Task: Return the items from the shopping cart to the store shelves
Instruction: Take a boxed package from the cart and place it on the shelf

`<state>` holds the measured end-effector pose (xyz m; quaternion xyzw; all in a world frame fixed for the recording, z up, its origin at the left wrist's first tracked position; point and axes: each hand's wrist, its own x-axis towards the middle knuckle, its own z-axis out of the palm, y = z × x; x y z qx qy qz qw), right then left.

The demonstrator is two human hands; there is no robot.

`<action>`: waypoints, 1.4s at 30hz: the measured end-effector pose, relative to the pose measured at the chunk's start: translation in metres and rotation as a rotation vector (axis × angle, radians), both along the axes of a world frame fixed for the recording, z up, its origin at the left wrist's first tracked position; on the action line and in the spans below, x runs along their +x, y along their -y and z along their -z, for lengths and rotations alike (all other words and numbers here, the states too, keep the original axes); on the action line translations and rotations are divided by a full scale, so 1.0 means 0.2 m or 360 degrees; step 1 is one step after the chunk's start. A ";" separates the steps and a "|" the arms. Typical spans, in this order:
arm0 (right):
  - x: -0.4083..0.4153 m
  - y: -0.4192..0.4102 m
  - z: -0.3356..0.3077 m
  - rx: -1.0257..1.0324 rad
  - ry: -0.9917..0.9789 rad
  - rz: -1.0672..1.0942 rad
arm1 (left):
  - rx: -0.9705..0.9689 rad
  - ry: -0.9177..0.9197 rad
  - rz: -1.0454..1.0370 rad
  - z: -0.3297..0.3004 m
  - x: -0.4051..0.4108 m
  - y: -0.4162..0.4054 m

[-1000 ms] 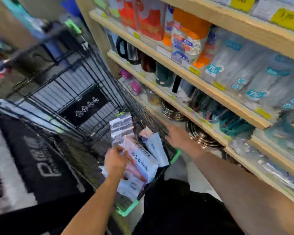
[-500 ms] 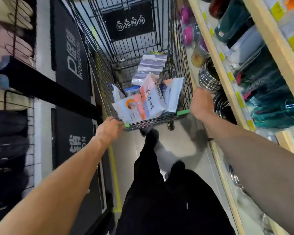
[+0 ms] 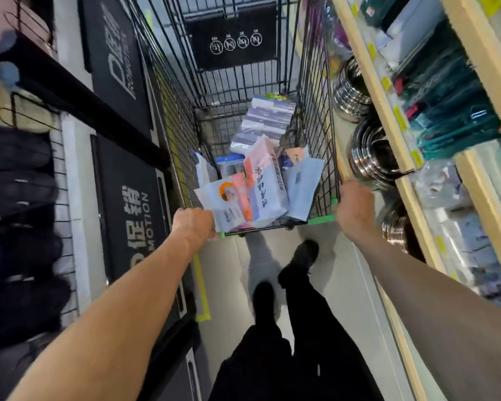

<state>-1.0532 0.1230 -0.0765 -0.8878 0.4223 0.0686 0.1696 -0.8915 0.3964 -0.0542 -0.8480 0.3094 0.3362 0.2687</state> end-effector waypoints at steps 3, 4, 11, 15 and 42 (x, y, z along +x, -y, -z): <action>-0.18 -0.11 0.05 0.0049 -0.0016 0.0055 | -0.0003 -0.0001 0.0110 -0.02 -0.14 -0.14; -0.23 -0.14 0.06 0.0074 -0.0050 0.0071 | -0.0009 0.0002 0.0158 -0.03 -0.19 -0.19; -0.54 -0.32 -0.03 0.0344 -0.0016 0.0258 | -0.0048 -0.0053 0.0095 -0.09 -0.50 -0.19; -0.67 -0.43 -0.08 0.0219 -0.0077 0.0304 | -0.0620 -0.0631 -0.1099 0.11 -0.63 -0.02; -1.03 -0.97 -0.34 0.1002 0.0762 0.1321 | -0.1478 -0.1748 -0.2899 0.14 -1.36 0.00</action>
